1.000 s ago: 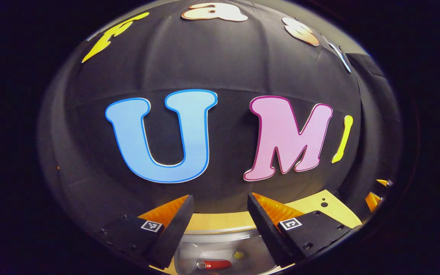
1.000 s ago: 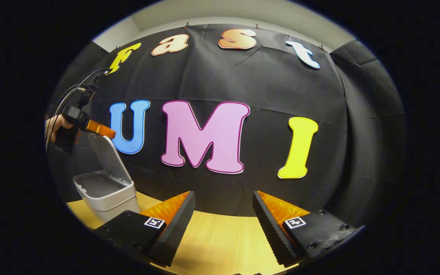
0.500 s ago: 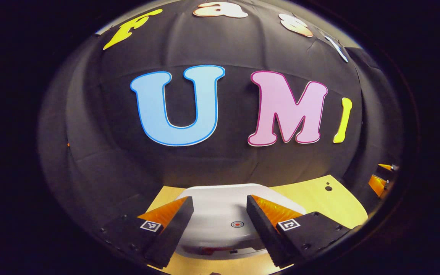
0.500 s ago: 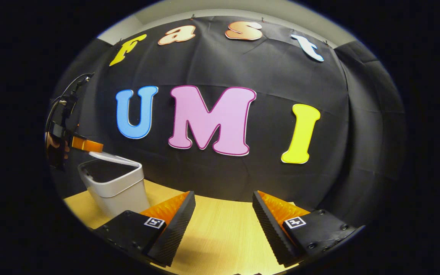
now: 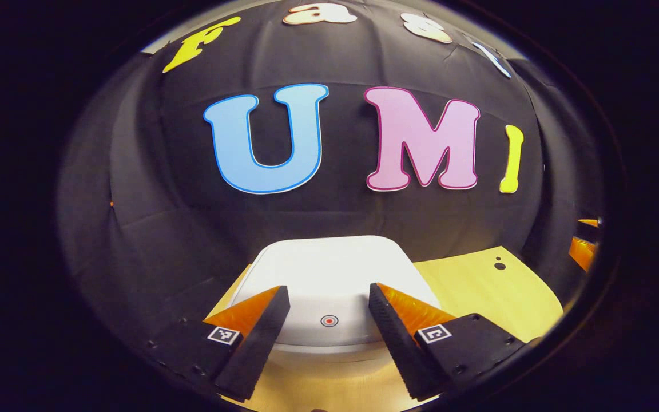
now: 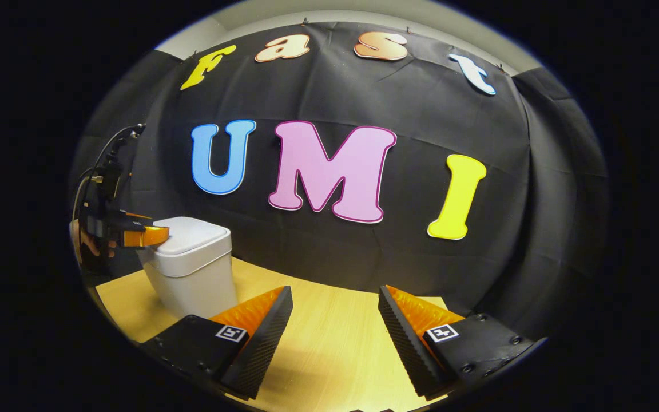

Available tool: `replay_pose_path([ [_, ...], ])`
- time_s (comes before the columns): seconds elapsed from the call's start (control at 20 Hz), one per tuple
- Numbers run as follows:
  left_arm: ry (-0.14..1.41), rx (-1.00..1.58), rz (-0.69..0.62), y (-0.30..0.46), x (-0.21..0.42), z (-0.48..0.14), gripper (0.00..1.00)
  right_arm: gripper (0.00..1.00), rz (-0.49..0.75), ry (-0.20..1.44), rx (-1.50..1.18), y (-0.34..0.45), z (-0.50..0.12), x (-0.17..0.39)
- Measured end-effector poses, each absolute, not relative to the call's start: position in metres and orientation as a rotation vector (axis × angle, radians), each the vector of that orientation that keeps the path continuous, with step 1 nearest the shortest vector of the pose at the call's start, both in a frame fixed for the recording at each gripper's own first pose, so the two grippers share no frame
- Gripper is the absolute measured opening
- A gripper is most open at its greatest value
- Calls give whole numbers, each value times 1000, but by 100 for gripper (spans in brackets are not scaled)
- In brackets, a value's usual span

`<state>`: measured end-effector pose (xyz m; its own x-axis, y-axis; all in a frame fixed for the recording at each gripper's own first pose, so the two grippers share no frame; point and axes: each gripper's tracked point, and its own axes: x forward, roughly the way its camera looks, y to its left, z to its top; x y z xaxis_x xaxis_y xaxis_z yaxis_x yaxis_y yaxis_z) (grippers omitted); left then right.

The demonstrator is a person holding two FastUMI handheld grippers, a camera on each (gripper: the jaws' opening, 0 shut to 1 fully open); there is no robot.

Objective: Press the lid of the desktop garbage bin to open it, pick up the crumpled paper on the desktop and throw it into the bin, then pick up the pop can on the desktop and drop it into the bin, and finally close the garbage bin lid.

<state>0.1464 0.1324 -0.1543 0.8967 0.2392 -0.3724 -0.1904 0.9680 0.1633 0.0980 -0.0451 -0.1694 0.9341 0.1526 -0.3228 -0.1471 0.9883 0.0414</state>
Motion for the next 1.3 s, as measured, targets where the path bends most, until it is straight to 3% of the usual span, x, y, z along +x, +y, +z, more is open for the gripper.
replay_pose_path([
  [0.2,424,131,219,130,144,-162,98,97,136,321,21,-55,-160,85],
  [0.6,304,73,244,121,128,-139,97,97,62,279,45,-67,-122,46],
  [1.05,100,50,226,43,14,-54,95,97,21,193,101,-40,-64,-21],
  [1.3,99,81,190,17,-52,-54,95,97,51,158,102,-9,-51,-59],
])
